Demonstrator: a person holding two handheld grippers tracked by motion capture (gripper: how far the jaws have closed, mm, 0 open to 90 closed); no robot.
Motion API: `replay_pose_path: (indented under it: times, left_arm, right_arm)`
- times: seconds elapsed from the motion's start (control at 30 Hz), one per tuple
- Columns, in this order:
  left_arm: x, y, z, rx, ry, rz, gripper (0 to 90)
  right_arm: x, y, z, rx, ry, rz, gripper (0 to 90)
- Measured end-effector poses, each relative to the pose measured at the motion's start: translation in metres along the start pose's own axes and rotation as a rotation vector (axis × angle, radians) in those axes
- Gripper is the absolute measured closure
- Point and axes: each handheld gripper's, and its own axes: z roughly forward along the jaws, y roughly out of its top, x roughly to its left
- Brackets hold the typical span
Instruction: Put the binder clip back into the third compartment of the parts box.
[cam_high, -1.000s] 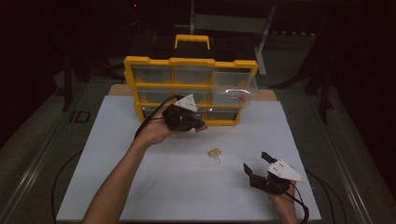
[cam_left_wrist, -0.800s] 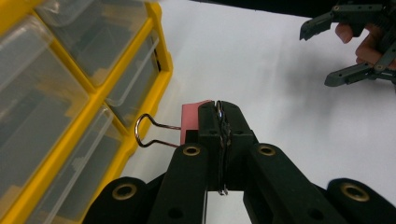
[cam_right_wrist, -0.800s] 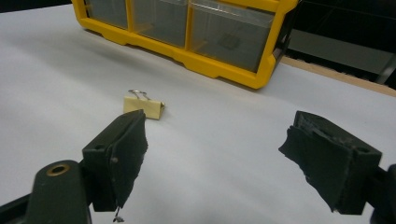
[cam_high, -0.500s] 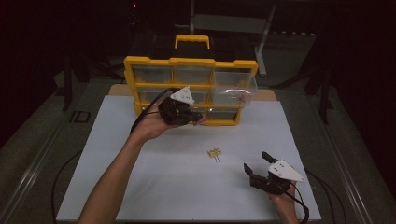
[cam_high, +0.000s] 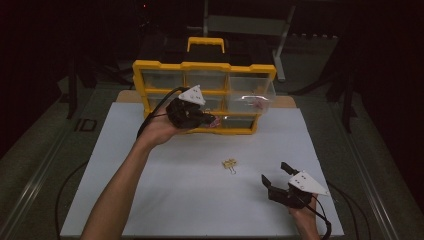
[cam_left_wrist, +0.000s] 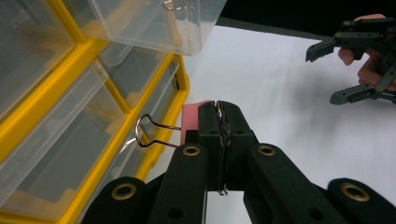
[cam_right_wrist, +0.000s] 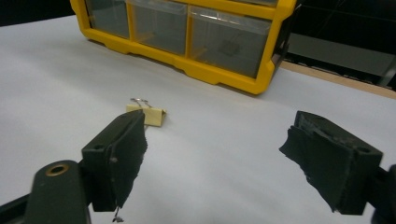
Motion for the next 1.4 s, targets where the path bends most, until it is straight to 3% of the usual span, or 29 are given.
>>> replay_pose_path:
  times: [0.33,1.4]
  left_arm:
    - [0.004,0.005,-0.007,-0.01,0.007,-0.005,89.2]
    - [0.015,0.038,-0.036,-0.053,0.053,0.014,89.3]
  right_arm:
    - [0.001,0.003,-0.002,-0.023,-0.016,0.003,12.3]
    - [0.002,0.002,-0.002,-0.024,-0.009,-0.007,12.5]
